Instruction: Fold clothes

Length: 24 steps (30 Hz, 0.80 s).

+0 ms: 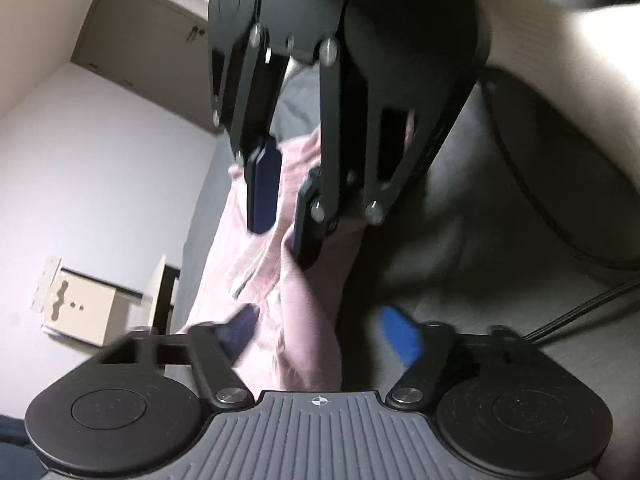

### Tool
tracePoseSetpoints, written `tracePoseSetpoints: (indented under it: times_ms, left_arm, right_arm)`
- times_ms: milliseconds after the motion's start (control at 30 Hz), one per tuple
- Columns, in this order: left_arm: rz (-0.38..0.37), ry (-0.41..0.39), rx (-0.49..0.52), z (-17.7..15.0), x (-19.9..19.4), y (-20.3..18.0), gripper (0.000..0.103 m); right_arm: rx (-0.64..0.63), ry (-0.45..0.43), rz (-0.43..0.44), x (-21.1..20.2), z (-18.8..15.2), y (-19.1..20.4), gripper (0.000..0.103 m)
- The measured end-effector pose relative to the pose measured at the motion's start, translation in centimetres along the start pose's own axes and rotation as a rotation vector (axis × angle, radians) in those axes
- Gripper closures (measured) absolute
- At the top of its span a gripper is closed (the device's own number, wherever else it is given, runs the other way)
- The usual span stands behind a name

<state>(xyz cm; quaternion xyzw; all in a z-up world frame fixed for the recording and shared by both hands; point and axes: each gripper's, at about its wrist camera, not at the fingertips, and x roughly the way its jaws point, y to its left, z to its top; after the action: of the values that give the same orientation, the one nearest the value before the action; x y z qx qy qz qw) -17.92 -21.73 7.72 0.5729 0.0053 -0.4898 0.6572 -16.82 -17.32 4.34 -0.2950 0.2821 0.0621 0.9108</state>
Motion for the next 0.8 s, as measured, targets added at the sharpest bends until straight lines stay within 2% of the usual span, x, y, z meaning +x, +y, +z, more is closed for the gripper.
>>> tracePoseSetpoints:
  times_ms: [167,233,300,367,400,467,500,533,633,700,800]
  left_arm:
    - [-0.02,0.016,-0.002,-0.1,0.5,-0.1,0.063]
    - [-0.026,0.032,-0.004,-0.1,0.9,-0.1,0.081]
    - [-0.029,0.044,-0.032,-0.2,1.2,0.2,0.089]
    - [-0.02,0.047,-0.064,-0.3,1.4,0.6,0.09]
    - [-0.016,0.048,-0.08,-0.4,1.5,0.8,0.091]
    - [-0.01,0.038,-0.125,-0.5,1.5,1.3,0.091]
    - [-0.007,0.033,-0.147,-0.5,1.5,1.6,0.091]
    - [-0.011,0.036,-0.168,-0.6,1.6,1.8,0.091]
    - [-0.002,0.034,-0.169,-0.5,1.8,1.9,0.091]
    - [0.003,0.033,-0.168,-0.5,1.5,1.1,0.091]
    - [0.006,0.033,-0.167,-0.8,1.6,1.2,0.091]
  right_arm:
    - [0.006,0.003,-0.001,-0.1,-0.1,0.0,0.076]
    - [0.005,0.003,0.001,-0.1,-0.1,0.1,0.076]
    - [-0.015,0.012,-0.003,-0.3,-0.1,0.3,0.076]
    - [-0.051,0.027,-0.011,-0.6,-0.2,0.9,0.076]
    - [-0.069,0.035,-0.015,-0.7,-0.3,1.1,0.071]
    - [-0.105,0.05,-0.022,-1.0,-0.4,1.6,0.054]
    - [-0.123,0.058,-0.026,-1.2,-0.4,1.9,0.039]
    - [-0.141,0.066,-0.03,-1.3,-0.5,2.1,0.029]
    - [-0.215,0.098,-0.059,-1.4,-0.7,3.2,0.021]
    - [-0.287,0.128,-0.097,-1.0,-0.9,4.3,0.021]
    - [-0.319,0.153,-0.129,-0.6,-1.2,5.0,0.02]
